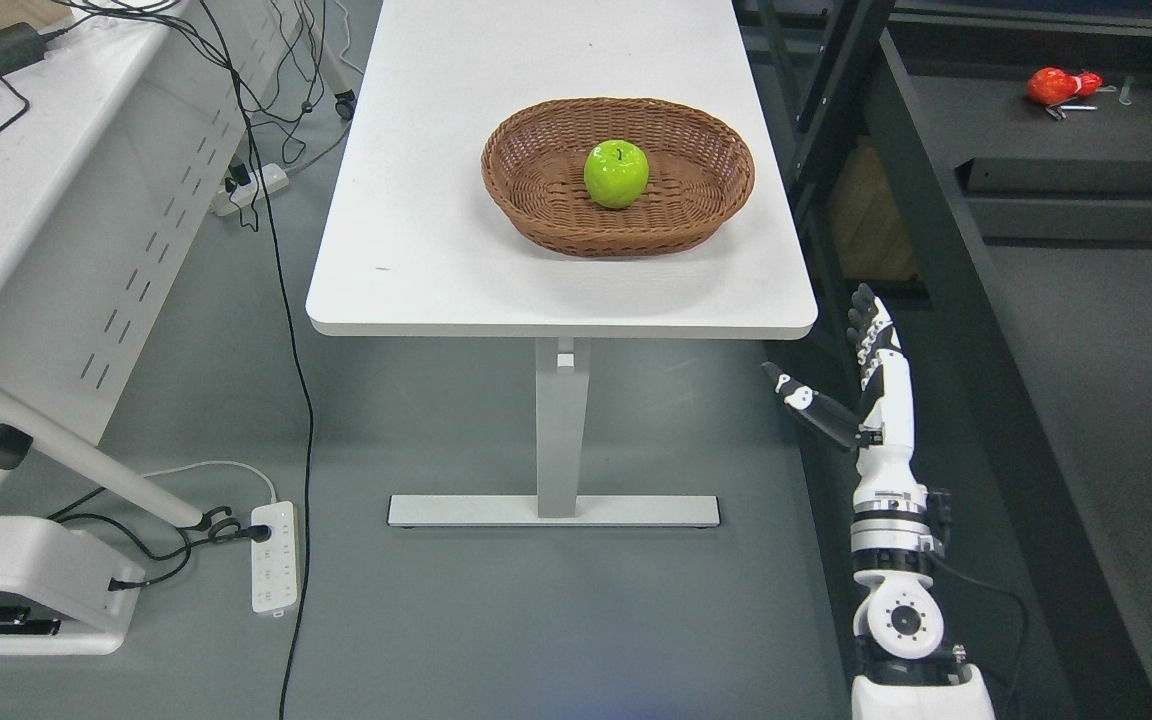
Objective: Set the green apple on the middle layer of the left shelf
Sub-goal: 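Raise the right hand toward the wicker basket on the table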
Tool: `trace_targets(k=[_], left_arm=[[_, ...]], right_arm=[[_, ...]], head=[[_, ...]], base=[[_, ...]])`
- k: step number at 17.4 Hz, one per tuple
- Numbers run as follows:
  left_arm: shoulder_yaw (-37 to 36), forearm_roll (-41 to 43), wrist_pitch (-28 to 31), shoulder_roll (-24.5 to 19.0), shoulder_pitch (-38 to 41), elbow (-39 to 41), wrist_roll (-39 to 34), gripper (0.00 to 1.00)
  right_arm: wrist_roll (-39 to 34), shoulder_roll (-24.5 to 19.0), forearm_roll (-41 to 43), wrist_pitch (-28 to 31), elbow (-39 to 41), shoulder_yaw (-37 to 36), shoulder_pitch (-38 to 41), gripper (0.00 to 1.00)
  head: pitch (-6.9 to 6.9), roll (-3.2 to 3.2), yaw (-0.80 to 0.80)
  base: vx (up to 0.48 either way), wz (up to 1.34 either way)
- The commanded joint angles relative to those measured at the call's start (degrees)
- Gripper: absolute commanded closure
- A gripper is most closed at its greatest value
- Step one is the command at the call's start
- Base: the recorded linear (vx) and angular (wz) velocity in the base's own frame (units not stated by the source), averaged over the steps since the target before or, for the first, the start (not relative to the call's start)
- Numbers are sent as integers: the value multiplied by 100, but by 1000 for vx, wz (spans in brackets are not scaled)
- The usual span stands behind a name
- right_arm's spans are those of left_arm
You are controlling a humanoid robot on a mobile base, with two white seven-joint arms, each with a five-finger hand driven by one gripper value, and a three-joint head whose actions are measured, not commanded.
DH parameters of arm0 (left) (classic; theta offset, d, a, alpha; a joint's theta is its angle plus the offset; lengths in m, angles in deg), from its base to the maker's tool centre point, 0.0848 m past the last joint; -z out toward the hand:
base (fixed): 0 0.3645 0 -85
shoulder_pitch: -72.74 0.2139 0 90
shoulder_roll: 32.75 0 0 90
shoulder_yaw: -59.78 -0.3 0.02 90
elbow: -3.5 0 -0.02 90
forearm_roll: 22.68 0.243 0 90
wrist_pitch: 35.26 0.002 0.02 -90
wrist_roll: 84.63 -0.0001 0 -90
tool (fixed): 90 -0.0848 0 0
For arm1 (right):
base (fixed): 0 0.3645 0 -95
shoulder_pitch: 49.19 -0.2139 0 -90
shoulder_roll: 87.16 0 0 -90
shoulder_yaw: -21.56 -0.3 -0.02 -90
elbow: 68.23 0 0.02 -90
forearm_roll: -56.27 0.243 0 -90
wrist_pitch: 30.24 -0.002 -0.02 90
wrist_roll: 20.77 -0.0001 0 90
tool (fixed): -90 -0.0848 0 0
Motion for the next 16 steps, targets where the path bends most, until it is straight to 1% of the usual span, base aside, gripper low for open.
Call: trace_targets(k=[1, 3, 8, 9, 10, 11, 12, 14, 15, 16], left_arm=[[0, 0, -2, -100, 0, 1, -2, 0], [0, 0, -2, -100, 0, 1, -2, 0], [0, 0, -2, -100, 0, 1, -2, 0], [0, 0, -2, -100, 0, 1, -2, 0], [0, 0, -2, -100, 0, 1, -2, 0], [0, 0, -2, -100, 0, 1, -2, 0], [0, 0, -2, -100, 0, 1, -2, 0], [0, 0, -2, -100, 0, 1, -2, 0], [0, 0, -2, -100, 0, 1, -2, 0], [0, 0, -2, -100, 0, 1, -2, 0]], right_arm=[[-34, 100, 9, 120, 52, 62, -169, 0], [-34, 100, 9, 200, 43, 62, -161, 0], [19, 100, 27, 95, 52, 62, -169, 0], [10, 100, -182, 77, 52, 62, -196, 0], [-7, 218, -732, 94, 52, 106, -265, 1], [10, 524, -1991, 121, 87, 97, -353, 2], [19, 727, -2935, 138, 165, 36, -371, 2], [10, 1053, -2971, -1, 376, -279, -319, 0], [1, 1089, -2970, -228, 473, -333, -267, 0], [10, 1081, -2944, -587, 535, -386, -214, 0]], head=[[0, 0, 0], [0, 0, 0], [0, 0, 0], [0, 0, 0], [0, 0, 0], [0, 0, 0], [0, 0, 0], [0, 0, 0], [0, 0, 0], [0, 0, 0]], base=[[0, 0], [0, 0], [-15, 0], [-18, 0], [-13, 0], [-13, 0], [-14, 0], [-17, 12], [-12, 17], [-12, 17]])
